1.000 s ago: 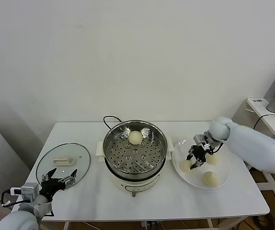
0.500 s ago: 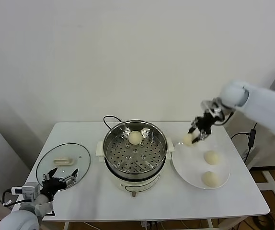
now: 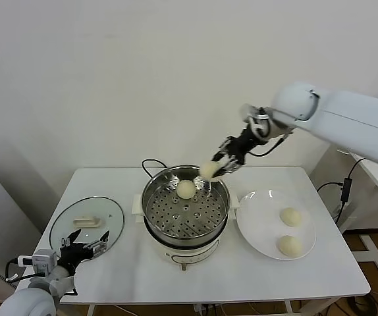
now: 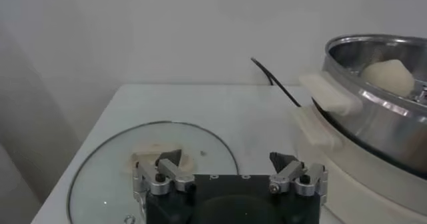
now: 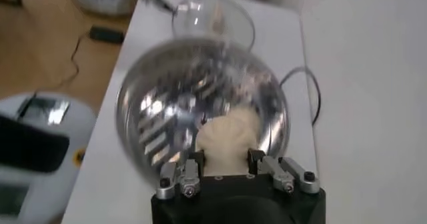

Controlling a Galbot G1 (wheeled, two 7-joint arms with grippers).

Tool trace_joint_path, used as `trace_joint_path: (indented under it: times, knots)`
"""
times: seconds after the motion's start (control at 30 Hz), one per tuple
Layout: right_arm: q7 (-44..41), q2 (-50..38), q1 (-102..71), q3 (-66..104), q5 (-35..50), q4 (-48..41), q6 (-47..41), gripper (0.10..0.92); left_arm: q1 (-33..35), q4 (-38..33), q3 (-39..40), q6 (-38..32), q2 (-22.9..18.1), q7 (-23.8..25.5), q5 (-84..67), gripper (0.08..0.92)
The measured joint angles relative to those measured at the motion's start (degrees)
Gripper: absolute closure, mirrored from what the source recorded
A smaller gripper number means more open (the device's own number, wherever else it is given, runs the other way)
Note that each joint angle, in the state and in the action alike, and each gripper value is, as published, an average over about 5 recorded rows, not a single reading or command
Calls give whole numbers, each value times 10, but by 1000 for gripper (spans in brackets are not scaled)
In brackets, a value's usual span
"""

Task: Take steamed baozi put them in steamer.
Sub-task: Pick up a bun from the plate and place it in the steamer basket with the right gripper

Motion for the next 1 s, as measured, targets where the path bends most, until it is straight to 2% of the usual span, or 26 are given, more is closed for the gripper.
trace_joint_path:
  times: [0.57, 0.93, 1.0]
  knots:
    - [113, 105, -108, 17, 14, -33, -52, 601, 1, 0, -2, -1, 1, 0, -1, 177]
    - [148, 143, -153, 22, 3, -55, -78, 597, 1, 1, -5, -2, 2, 0, -4, 177]
    - [151, 146, -157, 24, 2, -57, -80, 575, 1, 2, -5, -2, 2, 0, -5, 177]
